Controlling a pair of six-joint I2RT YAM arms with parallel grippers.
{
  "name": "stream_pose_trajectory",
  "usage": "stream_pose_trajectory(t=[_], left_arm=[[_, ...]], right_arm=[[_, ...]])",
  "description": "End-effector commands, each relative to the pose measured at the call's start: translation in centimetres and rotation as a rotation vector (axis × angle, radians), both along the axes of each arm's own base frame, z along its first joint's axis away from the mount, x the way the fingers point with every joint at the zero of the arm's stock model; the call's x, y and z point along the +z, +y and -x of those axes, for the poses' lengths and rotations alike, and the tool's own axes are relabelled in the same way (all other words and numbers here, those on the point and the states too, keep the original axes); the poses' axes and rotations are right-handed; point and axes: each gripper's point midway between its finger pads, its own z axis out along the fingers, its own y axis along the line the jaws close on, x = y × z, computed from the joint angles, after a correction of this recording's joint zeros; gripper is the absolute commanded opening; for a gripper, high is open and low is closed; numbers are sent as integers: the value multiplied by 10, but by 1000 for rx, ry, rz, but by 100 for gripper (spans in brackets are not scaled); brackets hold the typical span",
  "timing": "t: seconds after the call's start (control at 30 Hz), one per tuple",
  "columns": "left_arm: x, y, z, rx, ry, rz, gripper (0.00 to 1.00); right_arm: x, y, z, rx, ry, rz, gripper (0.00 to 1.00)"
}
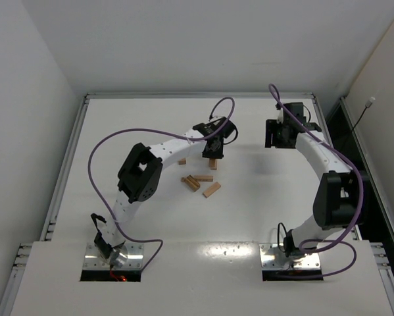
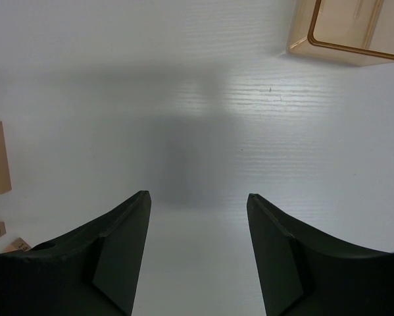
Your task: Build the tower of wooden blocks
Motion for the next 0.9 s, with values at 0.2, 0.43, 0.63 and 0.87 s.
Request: stream_pose_trajectory(t=[0.2,0.43,0.63,0.87], left_arm=[[-4,-6,-11,25,-18,4,0],[-10,-6,-13,29,-17,-8,0],[-7,-8,-14,17,-19,-1,0],[-14,-14,-14,6,-4,14,0]], right_arm=[[-3,1,-8,-10,-15,-20,57],[-6,3,-6,-4,-5,-27,57],[-6,4,-6,2,-5,-36,57],[-6,4,-6,2,-5,-36,57]])
